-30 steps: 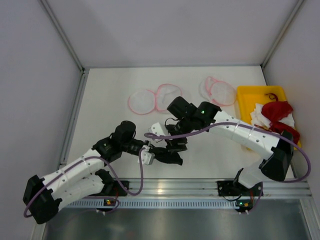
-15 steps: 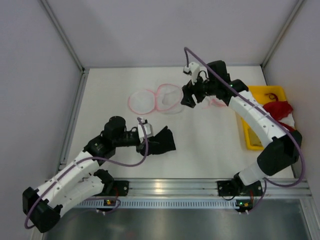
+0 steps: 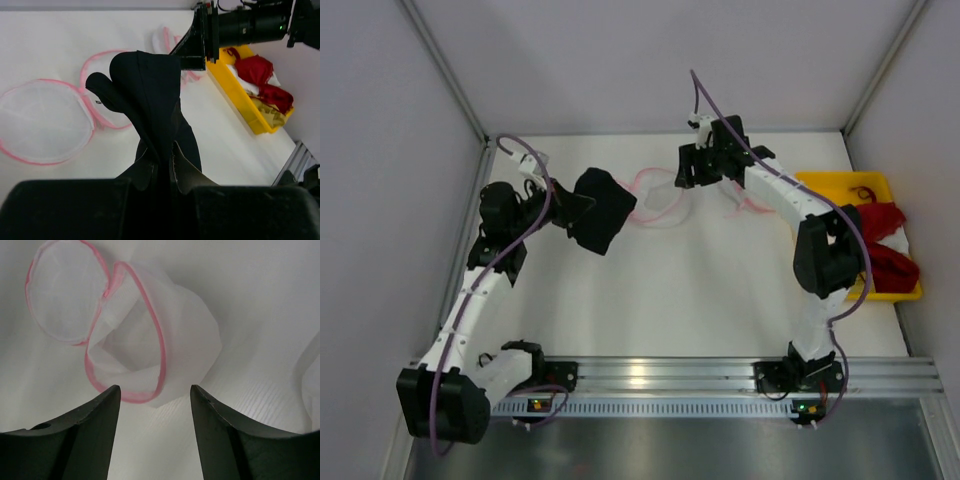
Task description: Place the bra in the laundry bag and zip it closed
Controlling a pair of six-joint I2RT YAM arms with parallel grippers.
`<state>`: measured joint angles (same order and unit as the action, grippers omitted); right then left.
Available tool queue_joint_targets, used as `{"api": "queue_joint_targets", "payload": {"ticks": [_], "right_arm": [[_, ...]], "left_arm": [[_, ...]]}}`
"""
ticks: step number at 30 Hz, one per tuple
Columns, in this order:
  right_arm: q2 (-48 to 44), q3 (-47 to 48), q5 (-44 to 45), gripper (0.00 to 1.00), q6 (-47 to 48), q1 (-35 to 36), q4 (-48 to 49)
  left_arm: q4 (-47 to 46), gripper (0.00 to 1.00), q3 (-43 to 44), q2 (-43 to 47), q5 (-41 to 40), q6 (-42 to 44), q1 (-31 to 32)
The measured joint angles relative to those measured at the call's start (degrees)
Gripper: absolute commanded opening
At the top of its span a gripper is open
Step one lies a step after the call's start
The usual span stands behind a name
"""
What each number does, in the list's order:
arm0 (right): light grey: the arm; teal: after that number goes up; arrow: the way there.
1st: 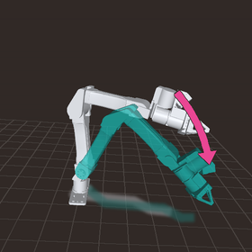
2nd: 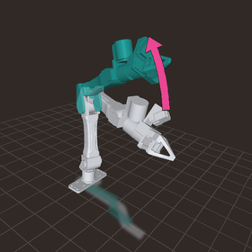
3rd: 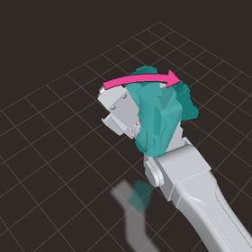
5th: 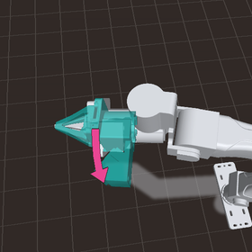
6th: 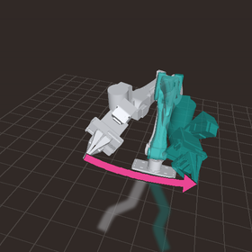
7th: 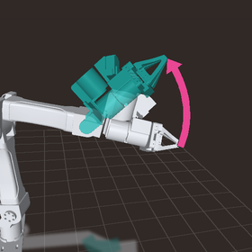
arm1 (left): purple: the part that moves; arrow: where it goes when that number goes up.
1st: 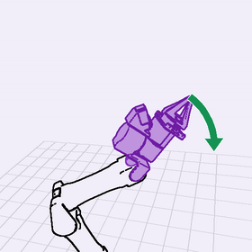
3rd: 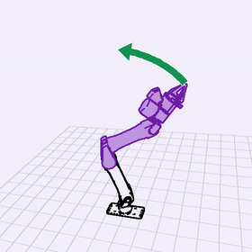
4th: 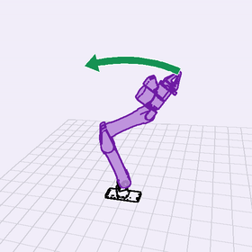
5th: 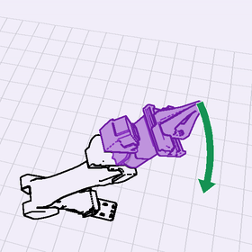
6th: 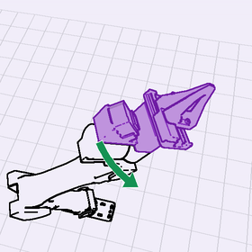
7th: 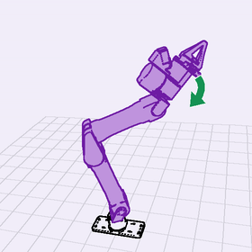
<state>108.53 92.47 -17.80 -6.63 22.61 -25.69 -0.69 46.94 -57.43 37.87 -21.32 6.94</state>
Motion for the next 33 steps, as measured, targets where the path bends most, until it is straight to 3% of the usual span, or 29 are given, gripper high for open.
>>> {"api": "queue_joint_targets", "payload": {"ticks": [7, 16, 25, 33], "right_arm": [[7.6, 5.5, 3.3, 0.47, -0.8, 0.2, 0.8], [10.4, 6.9, 2.7, 0.01, 3.2, 1.5, 1.0], [6.1, -3.2, -2.0, 0.00, 11.0, 6.4, 4.1], [-5.8, -14.7, -10.0, 0.00, 14.7, 10.7, 5.9]], "left_arm": [[-5.7, 0.00, 0.6, -1.5, 0.3, -7.6, -6.3], [-6.1, 0.00, 0.5, -2.8, 3.3, -5.9, -8.0], [-2.0, 0.00, -6.2, 1.8, 7.0, -3.7, -8.0], [0.9, 0.00, -9.2, 5.5, 8.7, -3.6, -8.0]]}}
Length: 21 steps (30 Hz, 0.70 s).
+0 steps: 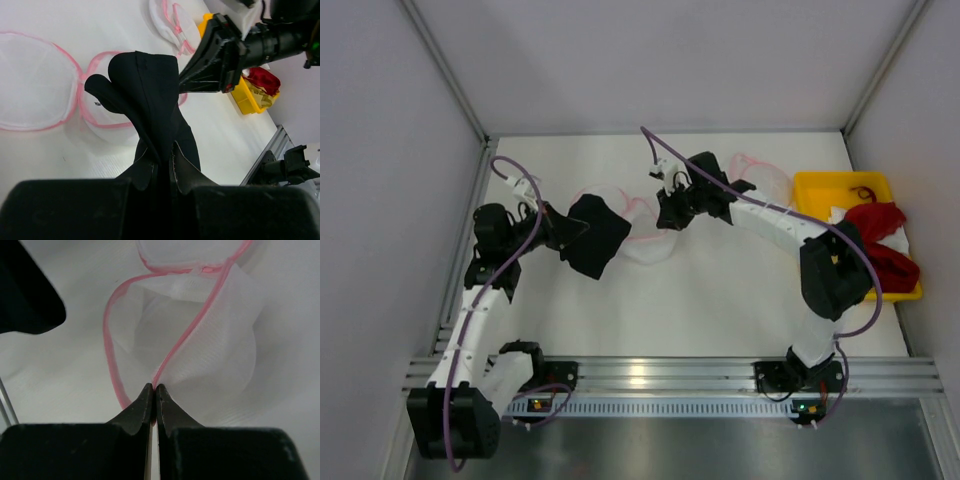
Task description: Place the bra in the laundry bag and zip it closed
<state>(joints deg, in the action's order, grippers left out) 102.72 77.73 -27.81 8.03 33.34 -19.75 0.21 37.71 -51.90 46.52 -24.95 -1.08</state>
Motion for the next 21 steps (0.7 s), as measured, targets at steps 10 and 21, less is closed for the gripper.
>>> {"api": "queue_joint_targets", "payload": {"ticks": [10, 21], "right_arm": [[-8.0, -8.1, -4.5, 0.00, -0.6, 0.8, 1.2], [-4.3, -8.2, -1.7, 0.00, -9.2, 0.0, 2.1]], "left_arm": [[-4.2, 0.00, 0.5, -10.6, -4.6, -4.2, 3.6], [-11.3, 0.00, 4.2, -21.4, -12.5, -5.2, 19.9]]}}
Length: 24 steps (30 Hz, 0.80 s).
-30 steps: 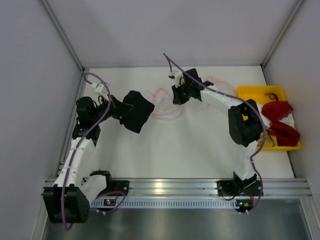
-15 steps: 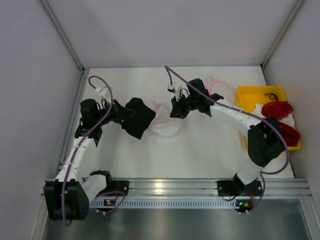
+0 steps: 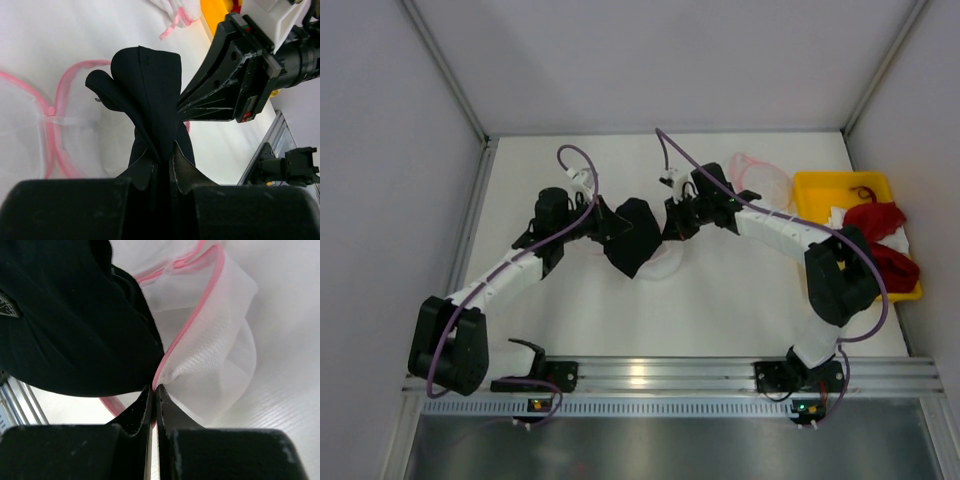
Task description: Place the bra in the laundry bag and zip it closed
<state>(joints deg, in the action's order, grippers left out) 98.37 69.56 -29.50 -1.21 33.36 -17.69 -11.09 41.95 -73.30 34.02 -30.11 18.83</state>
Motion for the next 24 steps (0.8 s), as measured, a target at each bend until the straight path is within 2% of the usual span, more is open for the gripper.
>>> {"api": "queue_joint_targets", "payload": {"ticks": [4, 14, 20, 24], "right_arm": [[0.0, -0.6, 0.8, 0.00, -1.5, -1.3, 2.6], [0.0, -4.6, -1.5, 0.00, -2.1, -1.4, 5.6], [0.0, -4.8, -4.3, 0.00, -6.9, -1.7, 7.6], [0.7, -4.8, -7.2, 0.00, -12.7, -2.4, 11.4]], "left_arm": [[0.4, 0.00, 0.1, -0.5, -2.3, -0.5, -0.1], [-0.2, 0.00, 6.1, -7.7, -7.7, -9.4, -0.1], [-6.1, 0.00, 5.7, -10.8, -14.2, -12.5, 0.4], [-10.6, 0.00, 2.1, -11.4, -18.4, -13.1, 3.3]]}}
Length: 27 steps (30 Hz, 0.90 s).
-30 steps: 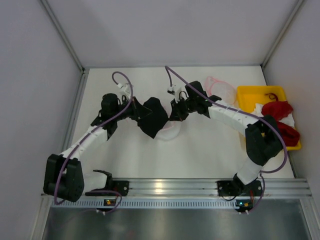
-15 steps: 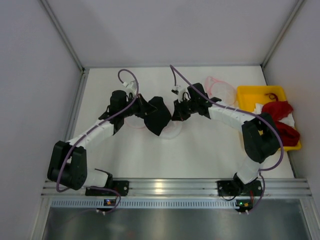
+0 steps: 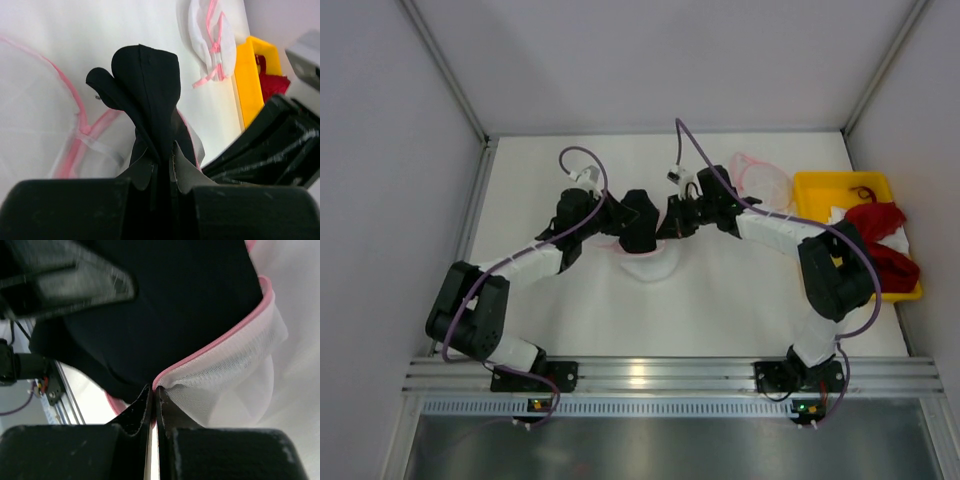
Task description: Place the bra in the laundry bag and zip it closed
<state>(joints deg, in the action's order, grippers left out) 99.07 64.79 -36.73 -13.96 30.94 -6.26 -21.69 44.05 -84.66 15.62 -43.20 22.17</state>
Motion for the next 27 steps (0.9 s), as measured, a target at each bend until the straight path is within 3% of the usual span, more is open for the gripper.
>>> {"api": "queue_joint_targets", "payload": {"ticks": [6, 10, 19, 27], "right_arm": [[3.1, 0.0, -0.4, 0.00, -7.1, -2.4, 3.9], [3.1, 0.0, 0.3, 0.00, -8.5, -3.7, 4.6], [2.7, 0.0, -2.6, 0.00, -10.8, -4.2, 5.5], [2.2, -0.3, -5.5, 0.00, -13.8, -4.1, 7.3]], "left_arm": [[-2.0, 0.00, -7.4, 1.7, 0.7, 0.9, 2.1], [3.0, 0.00, -9.3, 6.6, 0.9, 5.9, 2.1], [23.5, 0.00, 2.1, 9.2, -10.8, 32.6, 9.0], [30.6, 0.00, 4.0, 7.2, -27.8, 53.0, 19.6]]}}
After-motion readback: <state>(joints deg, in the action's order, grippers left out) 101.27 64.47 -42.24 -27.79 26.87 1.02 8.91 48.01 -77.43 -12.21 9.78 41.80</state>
